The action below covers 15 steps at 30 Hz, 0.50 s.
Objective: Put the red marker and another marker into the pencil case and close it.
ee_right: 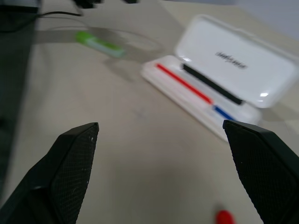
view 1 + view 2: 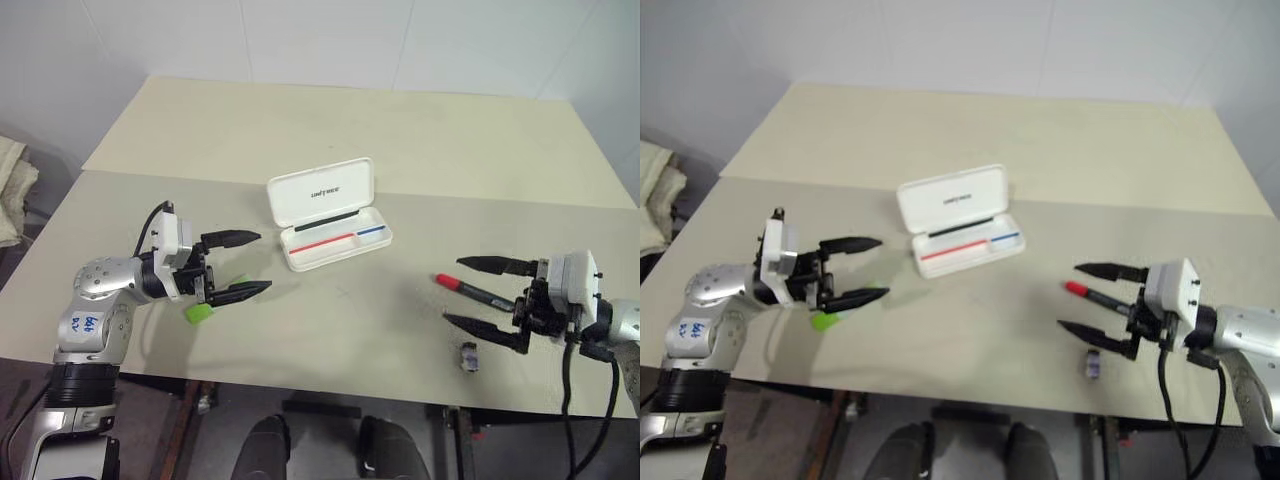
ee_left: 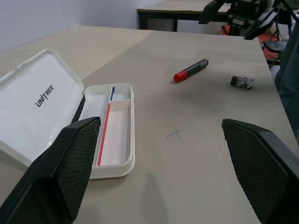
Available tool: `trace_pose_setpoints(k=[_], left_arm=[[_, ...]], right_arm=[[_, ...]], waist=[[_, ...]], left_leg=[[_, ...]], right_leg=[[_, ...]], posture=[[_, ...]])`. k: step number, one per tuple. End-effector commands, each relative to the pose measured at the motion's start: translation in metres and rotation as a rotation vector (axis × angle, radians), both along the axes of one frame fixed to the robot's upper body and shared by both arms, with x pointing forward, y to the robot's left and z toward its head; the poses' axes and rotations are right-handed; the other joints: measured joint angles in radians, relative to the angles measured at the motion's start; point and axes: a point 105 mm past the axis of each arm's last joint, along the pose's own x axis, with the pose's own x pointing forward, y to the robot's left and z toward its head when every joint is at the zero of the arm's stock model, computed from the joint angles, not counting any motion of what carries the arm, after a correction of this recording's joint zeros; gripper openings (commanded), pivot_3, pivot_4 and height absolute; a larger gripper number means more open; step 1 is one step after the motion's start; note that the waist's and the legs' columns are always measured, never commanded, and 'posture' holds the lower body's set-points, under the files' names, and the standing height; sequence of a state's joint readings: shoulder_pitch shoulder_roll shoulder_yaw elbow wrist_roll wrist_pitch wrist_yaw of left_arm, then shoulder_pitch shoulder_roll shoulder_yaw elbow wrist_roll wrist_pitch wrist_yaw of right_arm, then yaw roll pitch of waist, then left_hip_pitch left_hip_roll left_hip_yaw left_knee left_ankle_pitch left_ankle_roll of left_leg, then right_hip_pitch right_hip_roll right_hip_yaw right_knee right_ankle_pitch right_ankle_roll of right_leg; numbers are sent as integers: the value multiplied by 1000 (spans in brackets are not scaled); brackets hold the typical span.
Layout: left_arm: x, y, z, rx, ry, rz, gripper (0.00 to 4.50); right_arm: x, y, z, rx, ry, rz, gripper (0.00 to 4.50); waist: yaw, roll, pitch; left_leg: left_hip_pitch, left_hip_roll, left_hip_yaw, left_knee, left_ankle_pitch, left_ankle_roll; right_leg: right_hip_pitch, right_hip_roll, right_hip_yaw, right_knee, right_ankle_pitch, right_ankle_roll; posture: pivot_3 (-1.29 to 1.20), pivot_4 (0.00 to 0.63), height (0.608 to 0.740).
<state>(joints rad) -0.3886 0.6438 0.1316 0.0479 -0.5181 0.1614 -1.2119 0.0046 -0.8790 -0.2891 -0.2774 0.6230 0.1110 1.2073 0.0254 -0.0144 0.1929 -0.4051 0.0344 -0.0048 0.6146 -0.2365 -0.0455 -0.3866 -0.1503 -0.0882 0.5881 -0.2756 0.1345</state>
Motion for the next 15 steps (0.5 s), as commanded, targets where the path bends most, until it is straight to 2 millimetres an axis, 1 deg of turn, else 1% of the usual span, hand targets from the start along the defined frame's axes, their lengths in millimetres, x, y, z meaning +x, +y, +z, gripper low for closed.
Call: trace_pose_setpoints(k=[1,3,5,9,12,15], left_arm=[[-3,-7,2,19,-33,-31,4442],[-4,-10,-7,53,-29,-40,4442],[-5,-12,-11,74,-29,-45,4442],[-1,-14,-10,55,-38,-32,4442],[1,-14,-9,50,-52,-39,4442],[8,-14,-10,87,-98,5,3844]], right_arm=[[-1,9,9,-15,-49,50,4500],[3,9,8,-10,-58,37,4500],[3,9,6,-11,-56,32,4500],[2,14,9,-18,-60,48,4500],[6,16,11,-14,-69,52,4500],[10,24,9,2,-74,76,4500]], waist=[[-1,0,0],[0,0,0],[1,0,0],[4,-1,0],[2,-1,0],[1,-1,0]], left_leg=[[0,0,0,0,0,0],[0,0,1,1,0,0],[0,0,2,1,0,0],[-1,0,4,1,0,0],[0,0,6,1,0,0],[0,0,7,1,0,0]], right_leg=[[0,0,0,0,0,0],[-1,0,2,0,1,-1],[-2,0,2,1,1,-1],[-4,0,5,2,1,-1],[-5,0,7,2,2,0],[-5,0,8,2,2,0]], posture=[[0,150,740],[0,150,740],[0,150,740],[0,150,740],[0,150,740],[0,150,740]])
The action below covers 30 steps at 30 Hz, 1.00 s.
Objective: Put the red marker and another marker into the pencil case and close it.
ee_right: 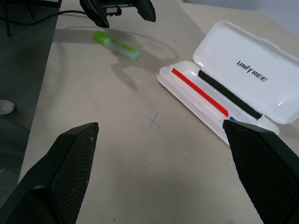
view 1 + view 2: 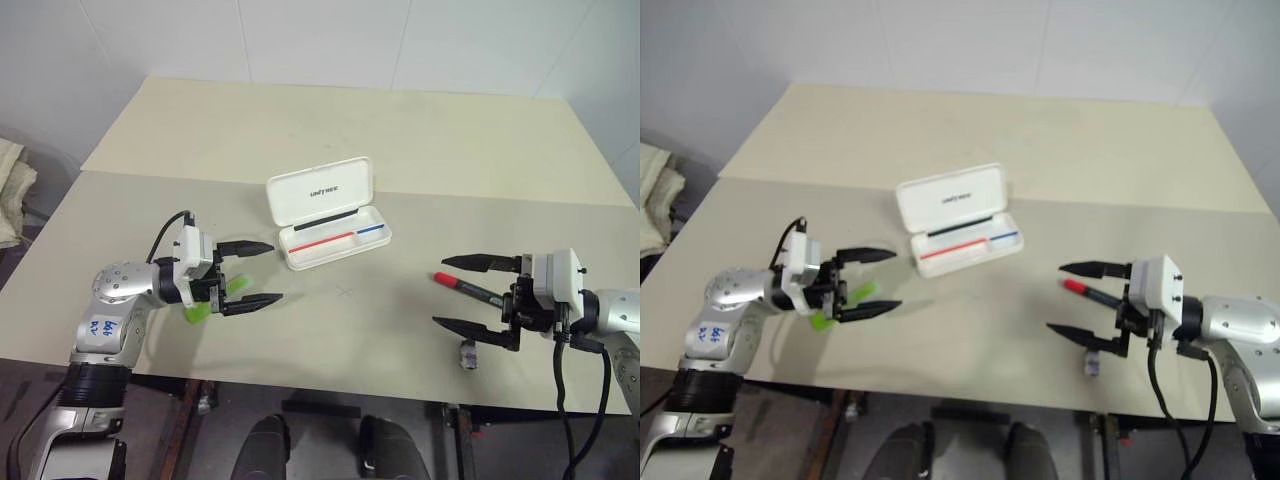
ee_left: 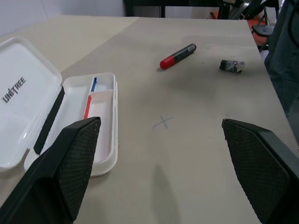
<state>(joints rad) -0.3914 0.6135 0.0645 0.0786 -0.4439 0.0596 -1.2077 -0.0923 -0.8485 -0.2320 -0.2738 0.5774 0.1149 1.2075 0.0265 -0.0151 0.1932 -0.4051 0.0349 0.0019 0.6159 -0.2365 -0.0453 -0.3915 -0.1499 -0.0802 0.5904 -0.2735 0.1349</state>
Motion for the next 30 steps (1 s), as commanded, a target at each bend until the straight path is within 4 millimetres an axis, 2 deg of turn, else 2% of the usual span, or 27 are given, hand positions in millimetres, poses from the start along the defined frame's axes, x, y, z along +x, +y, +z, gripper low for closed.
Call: trace_pose_setpoints(k=[1,7,13,18,30], left_arm=[[8,-3,5,20,-59,31,3547],[15,-9,0,27,-45,46,3547],[41,-30,-6,53,-30,87,3547],[45,-38,-7,67,-33,67,1954],[65,-51,-30,255,21,98,1954]], right_arm=[[1,13,3,17,-29,45,4500],[3,25,4,19,-42,91,4500],[5,32,13,30,-82,109,4500],[5,33,12,41,-89,94,4500],[-3,38,7,42,-55,103,4500]], waist=[[-1,0,0],[1,-1,1],[3,-3,1],[-1,-3,2],[1,-3,2]], left_leg=[[0,0,1,0,0,0],[0,0,3,1,0,0],[-1,0,3,6,-1,2],[-1,0,4,7,-2,3],[-1,0,5,10,-3,4]], right_leg=[[0,0,1,0,0,0],[-1,0,3,0,1,1],[0,0,3,1,3,2],[0,0,4,1,3,2],[0,0,5,2,3,2]], posture=[[0,150,740],[0,150,740],[0,150,740],[0,150,740],[0,150,740]])
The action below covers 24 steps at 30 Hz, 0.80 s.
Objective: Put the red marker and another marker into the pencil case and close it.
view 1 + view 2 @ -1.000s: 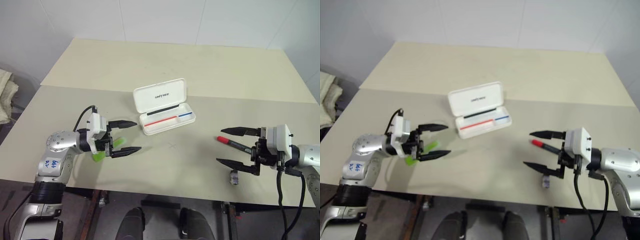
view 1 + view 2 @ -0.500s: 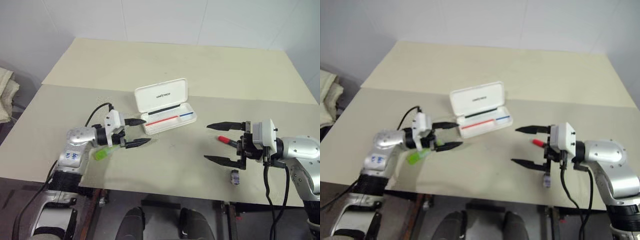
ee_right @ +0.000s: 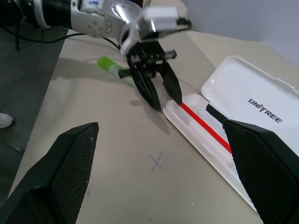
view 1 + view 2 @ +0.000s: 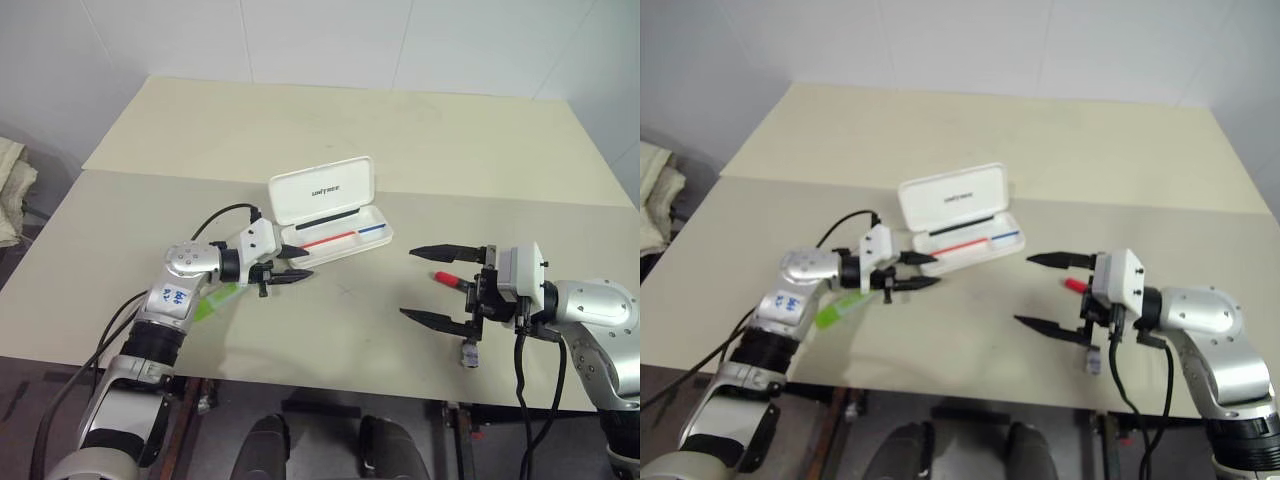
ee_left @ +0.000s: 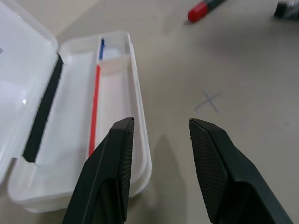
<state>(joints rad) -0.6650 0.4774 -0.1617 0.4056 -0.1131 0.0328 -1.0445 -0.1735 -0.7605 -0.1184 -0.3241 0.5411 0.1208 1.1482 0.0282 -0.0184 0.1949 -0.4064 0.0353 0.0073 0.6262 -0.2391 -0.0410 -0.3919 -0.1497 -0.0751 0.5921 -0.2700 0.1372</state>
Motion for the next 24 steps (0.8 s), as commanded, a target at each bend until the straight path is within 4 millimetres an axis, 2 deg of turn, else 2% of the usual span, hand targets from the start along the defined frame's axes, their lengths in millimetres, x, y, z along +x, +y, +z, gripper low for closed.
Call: trace_pose_setpoints(k=[1,11,16,19,24], left_arm=[[6,-4,5,27,-30,-7,1954],[12,-13,-7,117,-2,-64,1954],[13,-10,-16,208,68,-63,1954],[19,-9,-19,278,102,-36,1413],[21,-15,-18,308,122,-37,10]], right_arm=[[-8,2,6,-13,-12,29,4500],[-11,-3,6,-29,-15,10,4500],[-9,-1,11,-21,-38,4,4500],[-6,1,18,-16,-68,1,4500],[-4,4,26,-9,-96,7,4500]], waist=[[0,0,0],[-2,0,0],[-2,0,0],[-3,0,0],[-2,0,0]], left_leg=[[0,0,0,0,0,0],[0,0,1,2,-1,1],[0,0,1,2,-1,1],[0,0,1,3,-1,2],[1,0,2,3,-1,2]], right_leg=[[0,0,0,0,0,0],[0,0,1,0,1,0],[0,0,1,0,1,0],[0,0,1,1,1,0],[0,0,2,1,1,0]], posture=[[0,150,740],[0,150,740],[0,150,740],[0,150,740],[0,150,740]])
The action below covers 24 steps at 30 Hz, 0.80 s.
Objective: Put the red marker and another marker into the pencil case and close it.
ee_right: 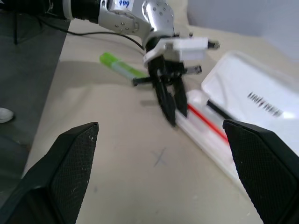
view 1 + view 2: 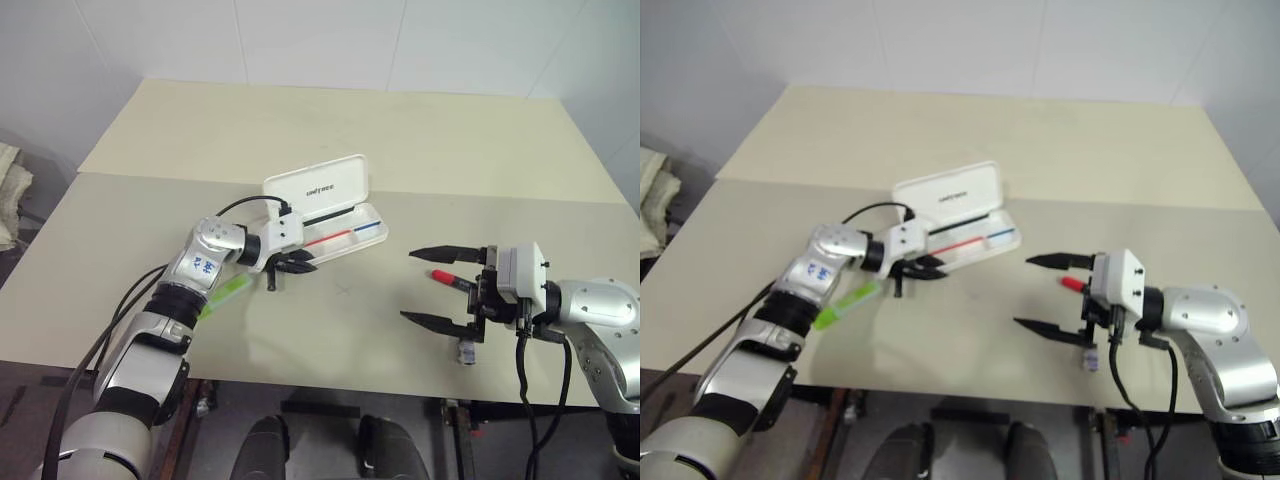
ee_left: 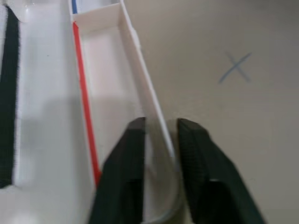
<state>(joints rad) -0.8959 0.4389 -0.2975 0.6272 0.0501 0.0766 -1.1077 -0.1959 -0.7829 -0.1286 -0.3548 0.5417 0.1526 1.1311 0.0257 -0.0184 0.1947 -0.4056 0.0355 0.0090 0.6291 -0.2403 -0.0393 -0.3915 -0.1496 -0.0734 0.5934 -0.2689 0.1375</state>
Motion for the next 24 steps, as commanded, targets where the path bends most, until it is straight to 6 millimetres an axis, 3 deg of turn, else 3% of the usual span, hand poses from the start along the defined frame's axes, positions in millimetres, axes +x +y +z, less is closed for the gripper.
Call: trace_pose_setpoints(k=[1,7,11,24], left_arm=[[-1,2,-15,65,56,15,10],[-10,-9,-14,58,63,-57,10],[-32,-17,-5,33,71,-180,10],[-65,-2,-10,119,94,-213,10]], right_arm=[[-3,3,17,12,-73,17,4500],[-2,5,20,10,-83,25,4500],[-3,4,19,4,-77,26,4500],[-5,3,14,12,-41,32,4500]], waist=[[1,0,0],[2,0,0],[1,0,0],[-2,0,0]], left_leg=[[0,0,0,0,0,0],[0,0,0,2,0,0],[-1,0,1,1,-1,0],[-2,0,4,1,-3,-1]], right_leg=[[0,0,0,0,0,0],[1,0,0,0,1,0],[0,0,1,-1,1,0],[0,0,3,-2,0,2]], posture=[[0,150,740],[0,150,740],[0,150,740],[0,150,740]])
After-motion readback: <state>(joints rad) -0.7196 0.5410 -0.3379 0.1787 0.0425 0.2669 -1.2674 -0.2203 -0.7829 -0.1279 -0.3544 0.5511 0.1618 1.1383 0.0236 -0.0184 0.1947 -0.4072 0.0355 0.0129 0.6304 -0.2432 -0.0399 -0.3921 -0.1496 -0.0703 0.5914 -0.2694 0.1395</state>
